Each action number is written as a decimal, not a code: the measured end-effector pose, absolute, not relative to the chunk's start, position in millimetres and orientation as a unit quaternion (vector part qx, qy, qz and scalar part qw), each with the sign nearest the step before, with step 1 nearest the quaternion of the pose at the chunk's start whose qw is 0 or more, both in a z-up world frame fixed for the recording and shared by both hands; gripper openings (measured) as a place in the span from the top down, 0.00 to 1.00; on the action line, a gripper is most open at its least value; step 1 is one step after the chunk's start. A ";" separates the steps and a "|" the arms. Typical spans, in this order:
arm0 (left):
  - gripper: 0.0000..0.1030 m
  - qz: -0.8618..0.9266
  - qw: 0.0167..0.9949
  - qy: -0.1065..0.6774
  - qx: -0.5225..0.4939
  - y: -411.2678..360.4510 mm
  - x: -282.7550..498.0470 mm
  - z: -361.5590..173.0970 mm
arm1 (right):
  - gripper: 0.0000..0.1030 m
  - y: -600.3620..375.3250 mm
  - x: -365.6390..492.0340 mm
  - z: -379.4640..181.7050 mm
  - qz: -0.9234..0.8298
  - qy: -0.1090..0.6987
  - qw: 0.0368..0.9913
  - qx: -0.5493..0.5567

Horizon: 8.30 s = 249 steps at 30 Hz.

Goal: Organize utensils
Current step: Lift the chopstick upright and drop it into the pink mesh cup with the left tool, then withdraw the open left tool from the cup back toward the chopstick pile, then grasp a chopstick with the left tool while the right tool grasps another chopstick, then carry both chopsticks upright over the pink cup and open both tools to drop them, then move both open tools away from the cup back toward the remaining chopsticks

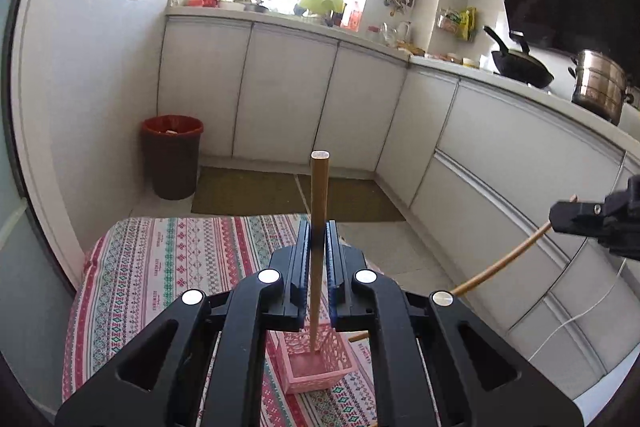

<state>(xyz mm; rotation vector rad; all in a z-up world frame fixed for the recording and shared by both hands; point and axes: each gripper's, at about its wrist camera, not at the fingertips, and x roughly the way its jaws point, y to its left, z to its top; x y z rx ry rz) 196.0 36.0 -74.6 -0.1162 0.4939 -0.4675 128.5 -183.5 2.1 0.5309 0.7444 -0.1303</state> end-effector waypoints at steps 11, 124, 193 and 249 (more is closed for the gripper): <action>0.38 -0.180 0.958 0.175 -0.140 86.5 175.9 -54.2 | 0.95 -158.3 167.9 -34.8 -0.071 0.388 0.892 0.219; 0.96 -0.431 0.659 0.506 0.353 -122.0 115.0 -308.5 | 0.07 -279.1 -15.0 -264.9 -0.174 0.546 0.746 0.339; 0.96 -0.221 0.952 0.210 0.010 35.6 104.7 15.1 | 0.93 -180.0 42.7 45.7 -0.041 0.244 0.942 0.226; 0.26 -0.130 0.963 0.224 -0.079 89.4 150.7 -48.7 | 0.43 -109.7 128.9 -38.6 -0.143 0.272 0.948 0.078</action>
